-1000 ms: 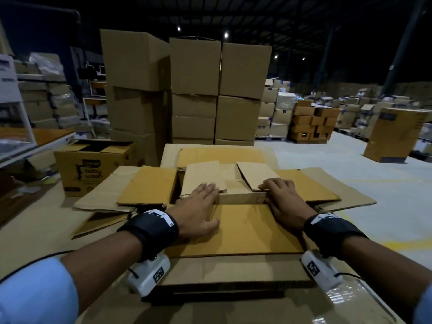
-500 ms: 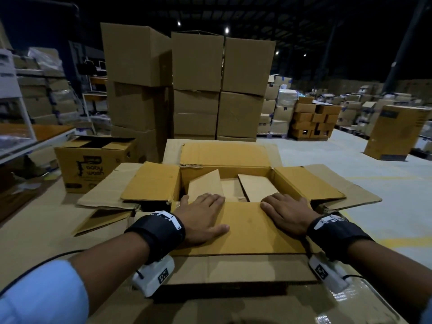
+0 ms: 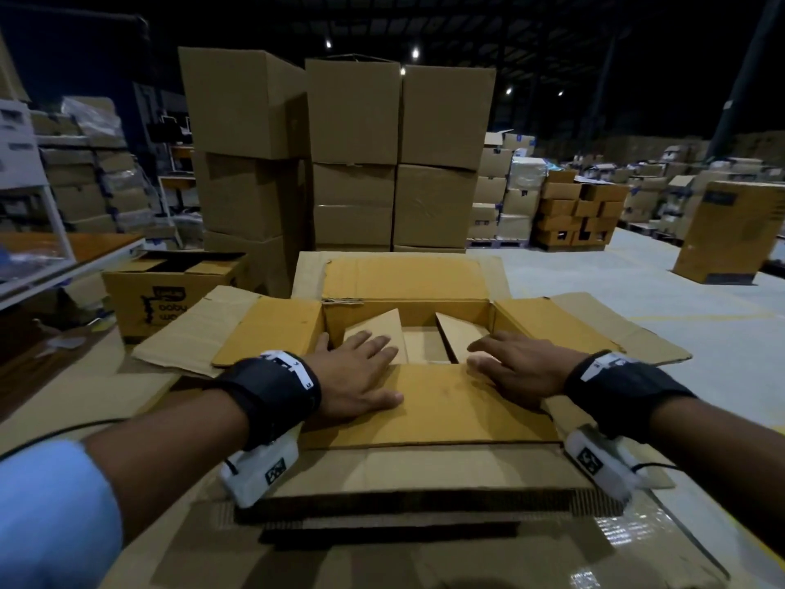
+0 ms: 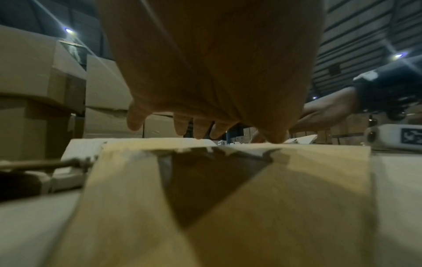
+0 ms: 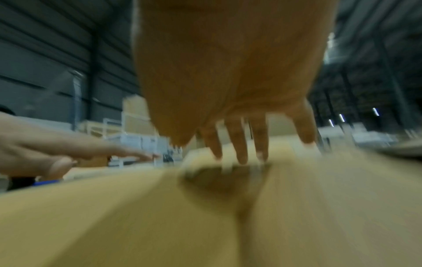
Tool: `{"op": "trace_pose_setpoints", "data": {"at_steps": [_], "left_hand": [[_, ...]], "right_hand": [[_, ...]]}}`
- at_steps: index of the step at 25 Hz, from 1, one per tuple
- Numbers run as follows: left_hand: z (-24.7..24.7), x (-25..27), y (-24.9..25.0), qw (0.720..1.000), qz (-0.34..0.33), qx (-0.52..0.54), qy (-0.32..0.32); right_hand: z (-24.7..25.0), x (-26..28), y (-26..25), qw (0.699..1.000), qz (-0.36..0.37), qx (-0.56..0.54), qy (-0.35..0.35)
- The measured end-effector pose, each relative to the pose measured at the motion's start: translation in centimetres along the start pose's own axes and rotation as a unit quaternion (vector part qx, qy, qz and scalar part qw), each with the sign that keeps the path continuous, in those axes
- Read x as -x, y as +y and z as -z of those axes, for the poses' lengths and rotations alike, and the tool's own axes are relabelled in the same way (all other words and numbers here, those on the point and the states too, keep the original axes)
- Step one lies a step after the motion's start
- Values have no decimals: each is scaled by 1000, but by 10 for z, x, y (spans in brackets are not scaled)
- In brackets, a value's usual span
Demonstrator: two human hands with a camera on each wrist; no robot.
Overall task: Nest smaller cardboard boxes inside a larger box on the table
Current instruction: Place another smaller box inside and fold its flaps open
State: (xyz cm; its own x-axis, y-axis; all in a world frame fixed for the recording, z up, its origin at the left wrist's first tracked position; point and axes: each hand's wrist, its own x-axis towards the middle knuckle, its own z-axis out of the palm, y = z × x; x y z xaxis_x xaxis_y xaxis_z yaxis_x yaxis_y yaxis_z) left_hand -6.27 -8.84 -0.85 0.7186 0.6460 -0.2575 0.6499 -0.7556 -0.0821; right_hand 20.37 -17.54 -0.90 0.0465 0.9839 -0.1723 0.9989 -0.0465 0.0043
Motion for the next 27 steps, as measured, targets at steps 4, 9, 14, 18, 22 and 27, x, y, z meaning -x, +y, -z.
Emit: {"op": "trace_pose_setpoints", "data": {"at_steps": [4,9,14,18,22,27], "left_hand": [[36,9,-2,998,12,-58,-5],[68,8,2,993,59,-97,34],[72,-16,14,992,63,-98,46],[54,-47,16,990,45,-132,15],[45,-73,1,978,-8,-208,-27],[36,-103,-4,977,-52,-191,-86]], "right_hand": [[42,5,7,998,56,39,16],[71,3,3,992,67,105,31],[65,-20,-5,987,61,145,15],[55,-43,-4,970,58,234,-5],[50,-66,-1,948,82,301,-59],[32,-93,-5,967,93,212,-109]]}}
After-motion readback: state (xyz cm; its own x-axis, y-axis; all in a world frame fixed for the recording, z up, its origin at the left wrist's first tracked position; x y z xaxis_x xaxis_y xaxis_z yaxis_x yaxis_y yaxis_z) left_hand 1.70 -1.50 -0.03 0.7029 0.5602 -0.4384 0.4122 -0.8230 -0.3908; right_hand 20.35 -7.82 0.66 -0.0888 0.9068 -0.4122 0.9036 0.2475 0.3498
